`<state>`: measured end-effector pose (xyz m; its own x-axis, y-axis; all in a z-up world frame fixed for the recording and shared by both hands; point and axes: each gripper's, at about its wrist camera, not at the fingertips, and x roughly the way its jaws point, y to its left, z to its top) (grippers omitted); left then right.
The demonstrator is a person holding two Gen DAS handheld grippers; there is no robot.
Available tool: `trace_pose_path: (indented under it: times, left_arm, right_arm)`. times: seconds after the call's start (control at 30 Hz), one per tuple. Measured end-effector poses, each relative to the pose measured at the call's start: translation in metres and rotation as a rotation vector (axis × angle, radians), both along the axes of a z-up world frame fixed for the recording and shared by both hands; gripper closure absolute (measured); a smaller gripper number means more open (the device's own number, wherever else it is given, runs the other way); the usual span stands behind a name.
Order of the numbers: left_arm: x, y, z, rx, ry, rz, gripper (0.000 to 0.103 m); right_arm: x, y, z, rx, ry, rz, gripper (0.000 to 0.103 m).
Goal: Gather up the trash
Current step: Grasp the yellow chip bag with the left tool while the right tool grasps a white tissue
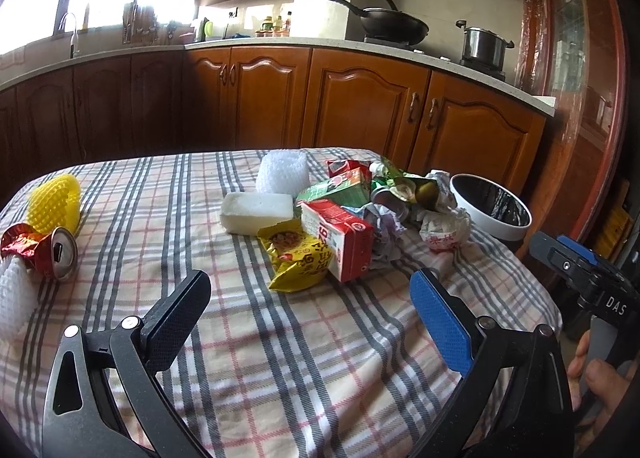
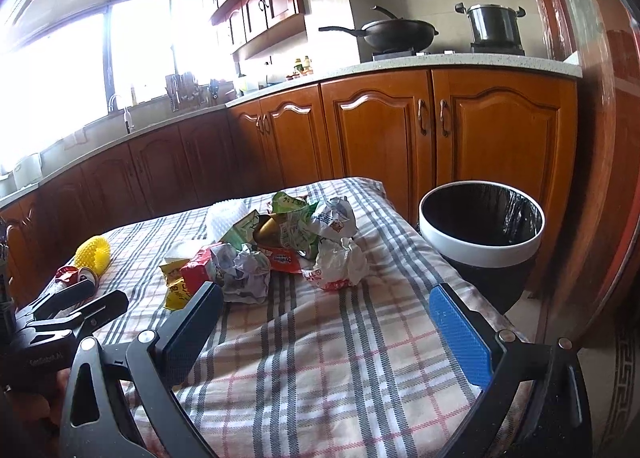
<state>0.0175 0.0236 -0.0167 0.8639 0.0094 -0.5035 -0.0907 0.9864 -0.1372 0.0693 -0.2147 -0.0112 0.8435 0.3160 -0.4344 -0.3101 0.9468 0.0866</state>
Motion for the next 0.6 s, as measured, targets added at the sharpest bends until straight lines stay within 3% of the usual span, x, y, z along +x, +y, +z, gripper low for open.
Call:
trace_pose_path:
  times: [0.13,0.27,0.6]
  left_arm:
    - [0.01,0.005,-0.005,-0.003,0.034,0.013,0.007]
    - [0.021,0.012,-0.008,-0.002,0.059,0.026,0.014]
    - [0.054,0.028,-0.014,-0.023,0.12,0.035,0.017]
  right_arm:
    - [0.009,-0.001,-0.003,0.008,0.021,0.01,0.001]
    - [0.021,-0.001,-0.008,0.012,0.054,0.016,0.01]
    - [0.06,-0.001,-0.016,0.017,0.132,0.028,0.025]
